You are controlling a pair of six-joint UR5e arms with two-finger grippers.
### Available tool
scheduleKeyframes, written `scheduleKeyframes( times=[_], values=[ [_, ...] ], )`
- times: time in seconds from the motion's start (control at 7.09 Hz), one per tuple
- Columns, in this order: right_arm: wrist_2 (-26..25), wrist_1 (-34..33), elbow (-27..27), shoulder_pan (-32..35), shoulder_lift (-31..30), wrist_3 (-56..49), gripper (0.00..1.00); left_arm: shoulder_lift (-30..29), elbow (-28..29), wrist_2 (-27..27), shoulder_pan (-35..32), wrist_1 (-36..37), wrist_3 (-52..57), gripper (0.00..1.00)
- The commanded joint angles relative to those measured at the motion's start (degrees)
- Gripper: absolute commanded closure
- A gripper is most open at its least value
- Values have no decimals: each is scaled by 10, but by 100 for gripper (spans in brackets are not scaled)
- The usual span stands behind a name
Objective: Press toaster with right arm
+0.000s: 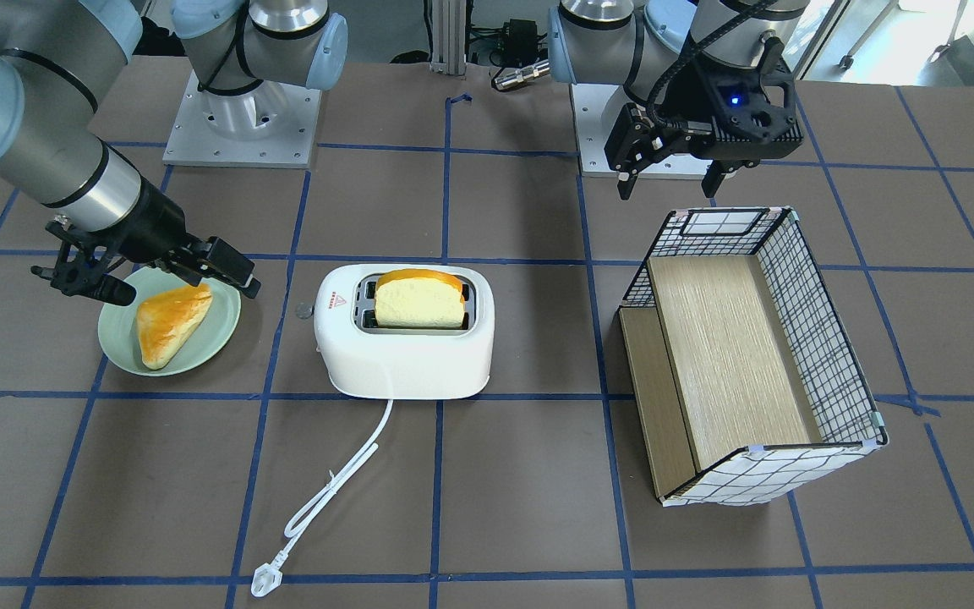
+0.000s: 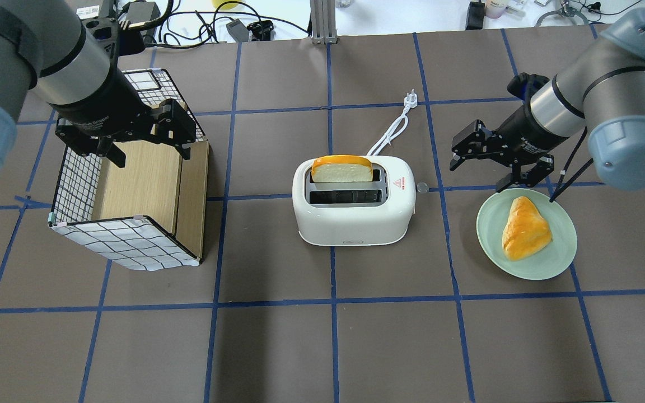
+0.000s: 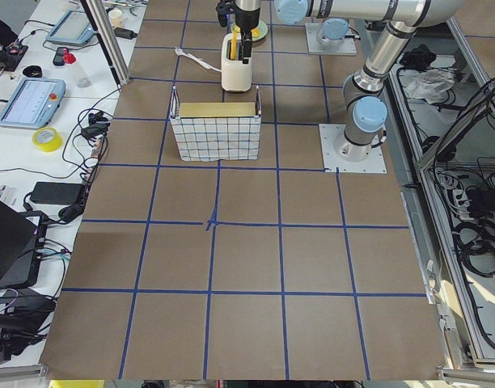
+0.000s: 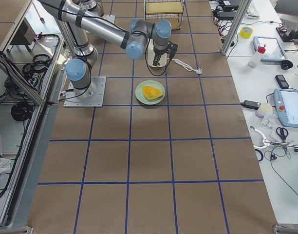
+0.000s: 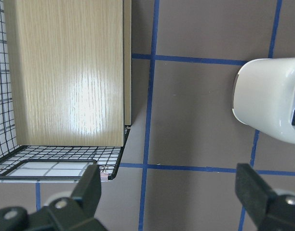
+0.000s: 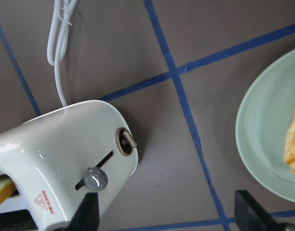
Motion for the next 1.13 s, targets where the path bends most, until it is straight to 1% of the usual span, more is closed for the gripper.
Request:
scheduleKeyframes(
  times=[0.0, 0.14, 0.28, 0.42, 0.56, 0.99],
  values=[
    [-75, 82, -61, 3, -14, -2, 0, 0, 0, 1, 0, 0, 0, 0],
    [-87, 116, -94, 15, -15, 1, 0, 0, 1, 1, 0, 0, 0, 0],
    [-146, 126, -121, 38, -14, 1, 0, 0, 1, 1, 0, 0, 0, 0],
    [-160, 140, -134, 63, -15, 7, 0, 0, 0, 0, 0, 0, 0, 0],
    [-159, 157, -154, 74, -18, 15, 0, 0, 0, 0, 0, 0, 0, 0],
    [-161, 184, -183, 99, -29, 21, 0, 0, 0, 0, 0, 0, 0, 0]
  ],
)
